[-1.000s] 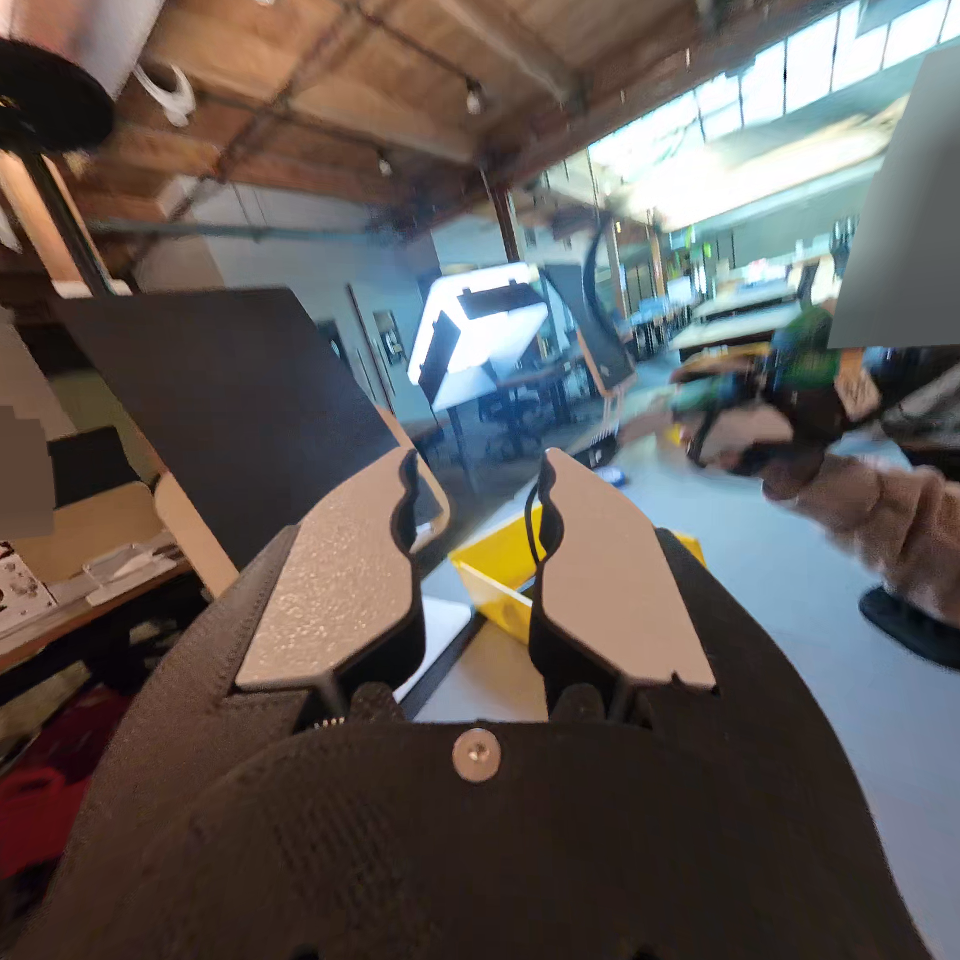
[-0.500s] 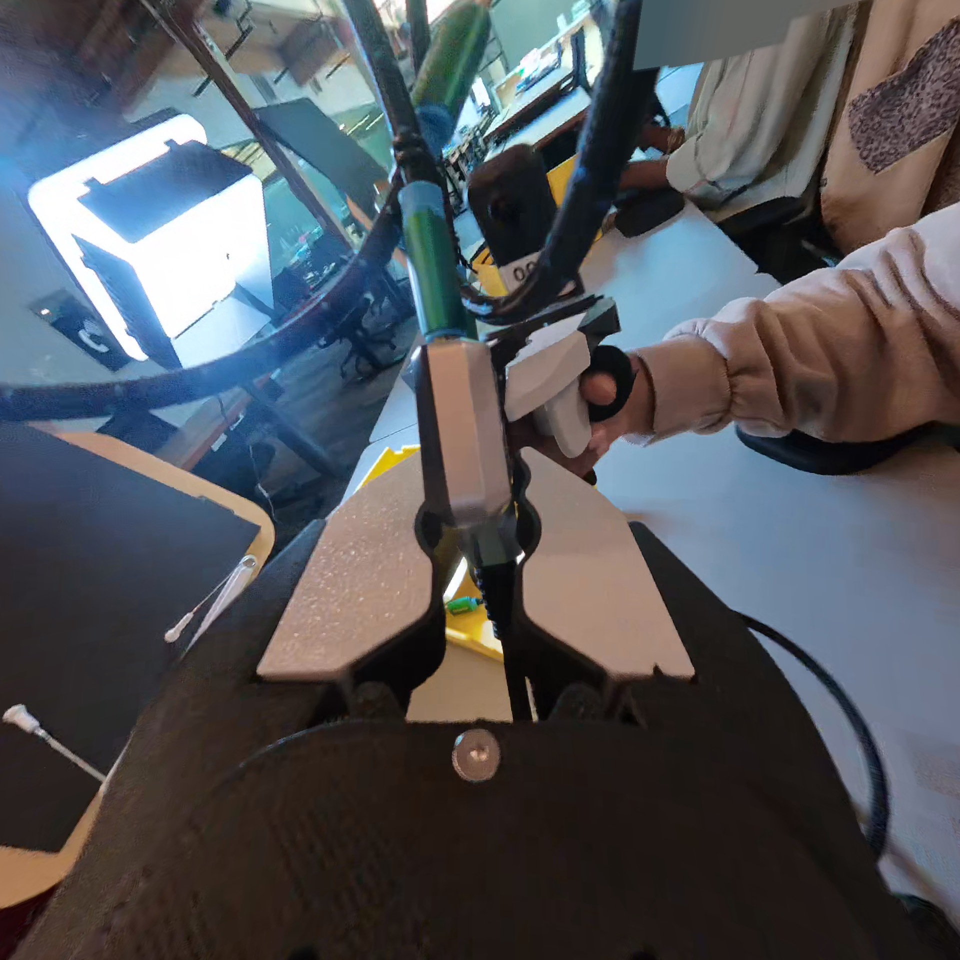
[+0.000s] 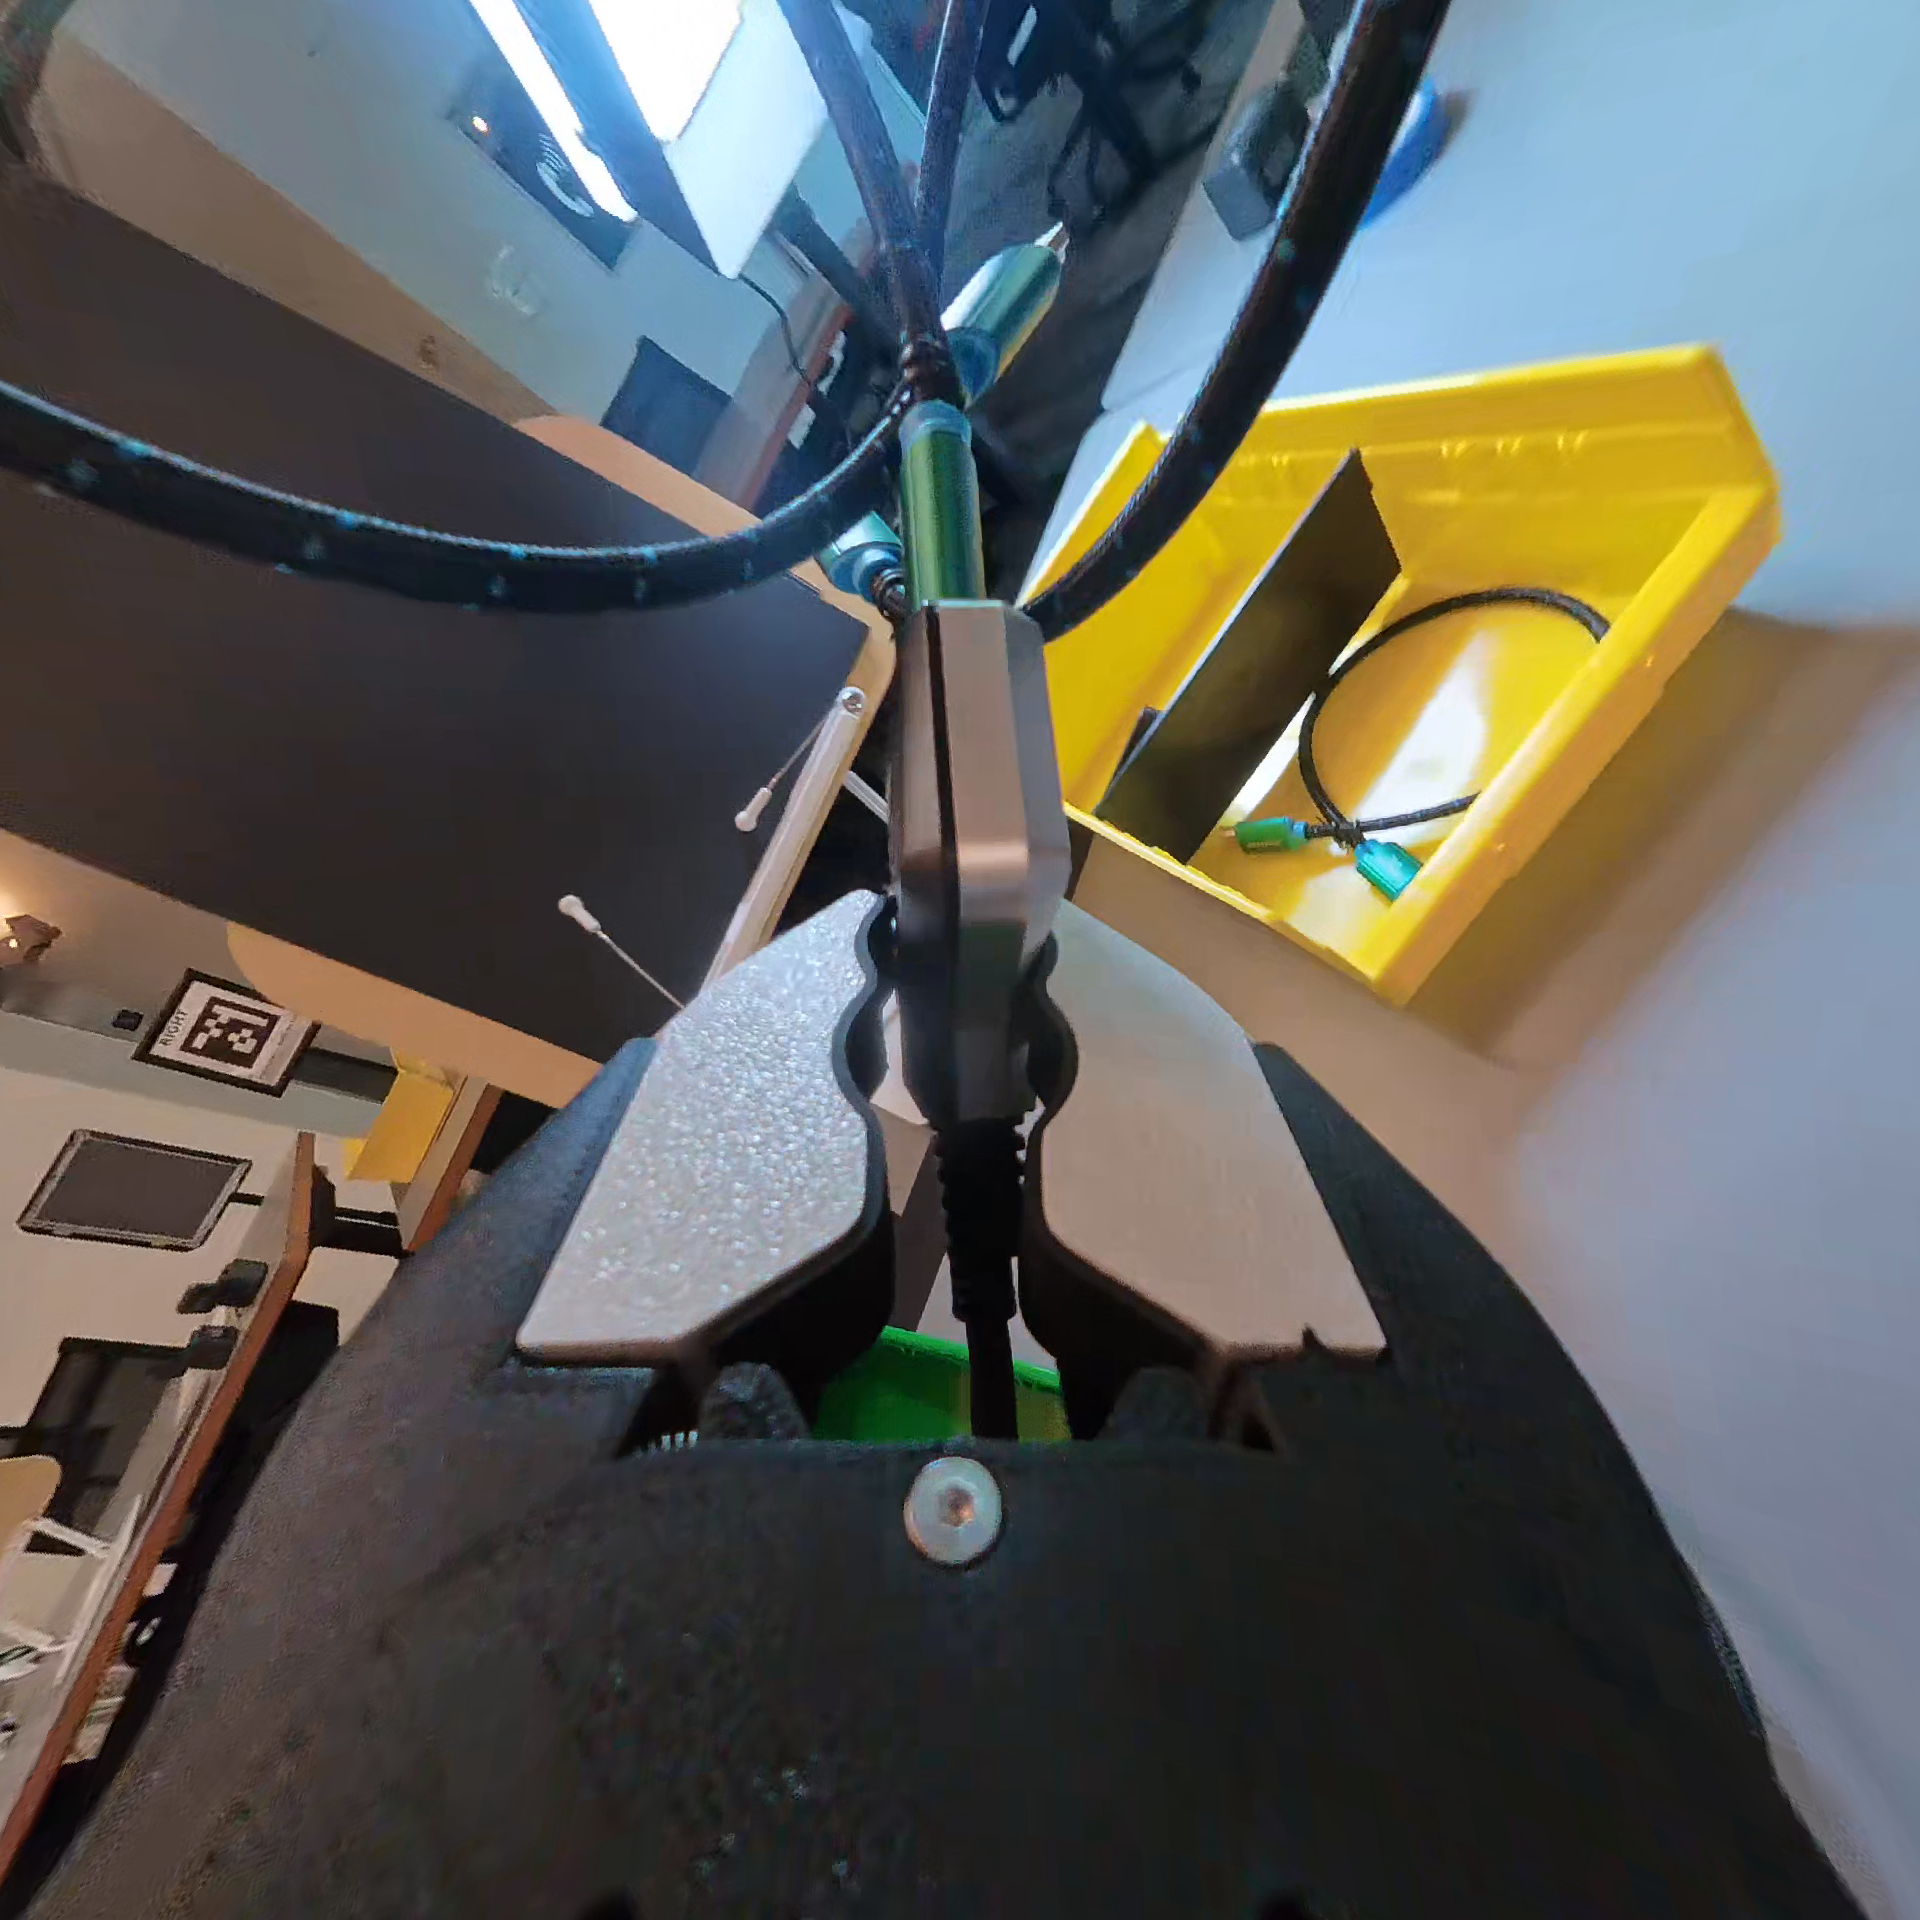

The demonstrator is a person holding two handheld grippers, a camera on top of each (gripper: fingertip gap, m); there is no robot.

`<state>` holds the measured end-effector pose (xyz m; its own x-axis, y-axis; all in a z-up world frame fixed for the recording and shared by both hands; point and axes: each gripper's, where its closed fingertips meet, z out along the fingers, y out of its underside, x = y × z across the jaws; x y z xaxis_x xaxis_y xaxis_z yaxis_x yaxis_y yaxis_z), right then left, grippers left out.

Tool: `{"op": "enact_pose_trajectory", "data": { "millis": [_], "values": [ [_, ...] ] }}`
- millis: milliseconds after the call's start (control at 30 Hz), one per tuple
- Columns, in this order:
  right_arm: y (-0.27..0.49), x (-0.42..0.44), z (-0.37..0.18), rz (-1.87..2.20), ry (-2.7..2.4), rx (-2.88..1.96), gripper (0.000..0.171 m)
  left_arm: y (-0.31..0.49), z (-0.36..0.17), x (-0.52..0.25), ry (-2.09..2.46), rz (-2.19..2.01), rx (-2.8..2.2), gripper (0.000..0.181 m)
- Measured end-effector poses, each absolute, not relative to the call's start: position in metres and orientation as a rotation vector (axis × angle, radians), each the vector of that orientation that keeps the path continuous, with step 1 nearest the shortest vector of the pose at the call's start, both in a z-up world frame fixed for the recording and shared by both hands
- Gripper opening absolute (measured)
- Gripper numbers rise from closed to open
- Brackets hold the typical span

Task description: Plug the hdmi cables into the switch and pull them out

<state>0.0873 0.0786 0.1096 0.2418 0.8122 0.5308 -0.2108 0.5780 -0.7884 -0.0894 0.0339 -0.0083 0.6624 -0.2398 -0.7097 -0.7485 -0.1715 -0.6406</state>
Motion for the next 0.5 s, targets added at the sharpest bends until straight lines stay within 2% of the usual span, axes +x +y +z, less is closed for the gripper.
{"op": "enact_pose_trajectory", "data": {
  "millis": [133, 233, 300, 333, 500],
  "values": [
    [0.055, 0.061, 0.085, 0.523, -1.279, -0.600, 0.008, 0.050, -0.037, -0.071, 0.916, 0.620, -1.786, 0.023],
    [0.052, 0.033, 0.043, 0.352, -1.465, -0.594, 0.009, 0.058, -0.056, -0.059, 0.990, 0.649, -1.814, 0.023],
    [0.063, 0.018, 0.006, 0.182, -1.609, -0.605, 0.014, 0.061, -0.064, -0.056, 1.022, 0.651, -1.829, 0.023],
    [0.068, 0.012, -0.013, 0.115, -1.687, -0.611, 0.023, 0.062, -0.068, -0.056, 1.030, 0.657, -1.839, 0.023],
    [0.059, -0.004, -0.053, 0.212, -1.844, -0.602, 0.025, 0.062, -0.079, -0.069, 1.076, 0.711, -1.883, 0.023]
  ]
}}
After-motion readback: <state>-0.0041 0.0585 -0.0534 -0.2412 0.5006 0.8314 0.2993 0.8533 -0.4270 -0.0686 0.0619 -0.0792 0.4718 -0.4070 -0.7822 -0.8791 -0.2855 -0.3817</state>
